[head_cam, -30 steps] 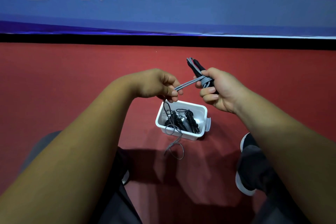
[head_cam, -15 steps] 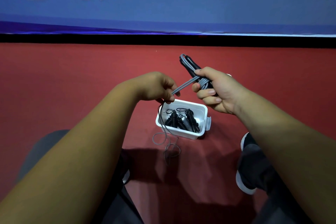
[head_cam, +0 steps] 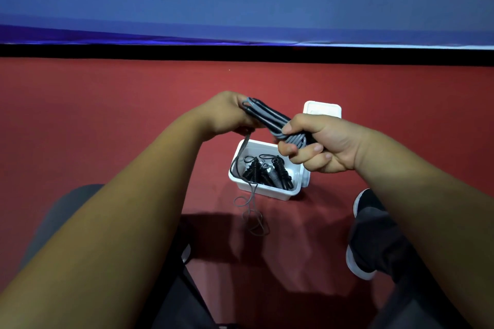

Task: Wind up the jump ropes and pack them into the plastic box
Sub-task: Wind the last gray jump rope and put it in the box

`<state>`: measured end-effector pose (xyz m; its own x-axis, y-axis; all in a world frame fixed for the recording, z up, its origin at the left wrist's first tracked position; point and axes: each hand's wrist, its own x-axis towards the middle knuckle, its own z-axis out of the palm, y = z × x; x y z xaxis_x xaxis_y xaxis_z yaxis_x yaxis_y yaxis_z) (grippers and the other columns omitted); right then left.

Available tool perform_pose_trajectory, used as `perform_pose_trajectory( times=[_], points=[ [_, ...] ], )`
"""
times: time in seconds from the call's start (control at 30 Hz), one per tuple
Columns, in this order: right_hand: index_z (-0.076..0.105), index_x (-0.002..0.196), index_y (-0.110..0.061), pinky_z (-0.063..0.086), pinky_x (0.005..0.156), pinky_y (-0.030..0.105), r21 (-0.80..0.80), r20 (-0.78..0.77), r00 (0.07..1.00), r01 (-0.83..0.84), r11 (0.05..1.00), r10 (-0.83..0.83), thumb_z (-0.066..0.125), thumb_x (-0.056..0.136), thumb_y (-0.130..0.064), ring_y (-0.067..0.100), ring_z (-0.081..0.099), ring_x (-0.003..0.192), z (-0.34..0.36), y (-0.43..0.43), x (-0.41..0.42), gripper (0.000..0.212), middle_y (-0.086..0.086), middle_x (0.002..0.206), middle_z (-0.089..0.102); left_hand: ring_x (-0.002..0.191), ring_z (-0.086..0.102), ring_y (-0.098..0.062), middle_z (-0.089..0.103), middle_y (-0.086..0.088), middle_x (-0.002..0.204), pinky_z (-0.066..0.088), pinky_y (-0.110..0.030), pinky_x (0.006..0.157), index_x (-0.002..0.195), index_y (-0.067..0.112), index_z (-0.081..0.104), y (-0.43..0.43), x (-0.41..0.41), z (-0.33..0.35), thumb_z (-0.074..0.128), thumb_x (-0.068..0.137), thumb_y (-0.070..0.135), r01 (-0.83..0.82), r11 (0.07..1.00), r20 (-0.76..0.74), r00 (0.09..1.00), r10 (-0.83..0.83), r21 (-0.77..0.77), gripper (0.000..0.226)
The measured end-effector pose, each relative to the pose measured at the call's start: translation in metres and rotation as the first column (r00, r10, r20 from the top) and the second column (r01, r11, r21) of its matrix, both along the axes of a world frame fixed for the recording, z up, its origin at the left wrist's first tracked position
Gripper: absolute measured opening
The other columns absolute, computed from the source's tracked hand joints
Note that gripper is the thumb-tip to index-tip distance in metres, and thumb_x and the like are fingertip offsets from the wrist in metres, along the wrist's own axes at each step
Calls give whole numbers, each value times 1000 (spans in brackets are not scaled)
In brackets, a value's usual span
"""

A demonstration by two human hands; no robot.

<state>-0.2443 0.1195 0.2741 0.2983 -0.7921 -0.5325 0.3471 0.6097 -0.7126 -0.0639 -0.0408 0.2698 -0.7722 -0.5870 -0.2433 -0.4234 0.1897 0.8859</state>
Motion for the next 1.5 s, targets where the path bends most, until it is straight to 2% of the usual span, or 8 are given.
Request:
perform_pose_trajectory(
  times=[0.1, 0.3, 0.6, 0.73, 0.93, 1.1, 1.33, 1.5],
  points=[
    [67, 129, -9, 9, 35, 16, 25, -42, 986, -159, 987, 160, 57, 88, -22, 1, 21, 41, -4, 4, -3, 44, 2, 76, 48, 80, 68, -20, 75, -22, 94, 59, -32, 75, 107, 1, 77, -2, 1, 6, 62, 93, -10, 66, 997, -34, 997, -65, 35, 23],
    [68, 123, -15, 8, 37, 13, 132, -113, 949, -279, 951, 295, 47, 101, -18, 1, 23, 39, -12, 3, 1, 30, 4, 77, 48, 71, 65, -9, 73, 1, 77, 52, -21, 72, 98, 6, 78, 7, -5, 17, 72, 87, -10, 177, 982, -1, 984, -178, -65, 20],
    [56, 113, -8, 14, 36, 12, 181, -348, 929, -67, 981, 127, 57, 101, -17, 6, 25, 47, -24, -9, 5, 15, 8, 83, 64, 70, 59, -14, 71, -2, 92, 53, -33, 67, 88, 24, 80, 19, -14, 24, 70, 80, -3, 244, 891, 102, 970, -222, -382, 30],
    [56, 109, -9, 15, 40, 14, 91, -476, 877, 127, 988, -69, 57, 99, -15, 8, 26, 48, -34, -17, 3, 11, 6, 77, 61, 69, 61, -7, 71, 5, 94, 53, -22, 68, 102, 24, 82, 15, -13, 25, 71, 82, -4, 239, 896, 151, 969, -196, -374, 36],
    [53, 86, -14, 13, 43, 19, -16, -495, 828, 296, 955, -265, 58, 98, -18, 10, 24, 50, -41, -22, 3, 14, 3, 72, 49, 66, 64, -3, 72, 0, 83, 55, -19, 66, 105, 12, 76, 4, -8, 7, 82, 84, -1, 176, 967, 198, 970, -138, -185, 25],
    [61, 103, -11, 16, 36, 18, 19, -333, 870, 392, 920, -364, 61, 99, -23, 6, 23, 47, -39, -24, 4, 13, -2, 69, 47, 71, 52, -22, 60, -11, 77, 46, -36, 72, 94, 4, 74, 3, -9, -13, 87, 85, 25, 57, 998, 236, 970, -60, 18, 26],
    [60, 108, -12, 18, 33, 16, 38, -209, 880, 443, 896, -427, 69, 86, -76, 4, 23, 49, -35, -24, -3, 69, -3, 73, 48, 79, 63, -13, 70, -4, 87, 53, -21, 70, 91, 15, 71, 10, -10, -12, 65, 102, 30, 56, 930, 46, 996, -78, 363, 19],
    [59, 102, -15, 18, 33, 17, 40, -226, 857, 483, 875, -463, 56, 92, -81, 5, 25, 48, -37, -23, -10, 67, -2, 73, 49, 90, 74, -12, 75, -6, 102, 61, -20, 77, 103, 11, 67, 10, -11, -9, 53, 108, 14, 89, 830, -72, 996, -60, 551, 16]
  ],
)
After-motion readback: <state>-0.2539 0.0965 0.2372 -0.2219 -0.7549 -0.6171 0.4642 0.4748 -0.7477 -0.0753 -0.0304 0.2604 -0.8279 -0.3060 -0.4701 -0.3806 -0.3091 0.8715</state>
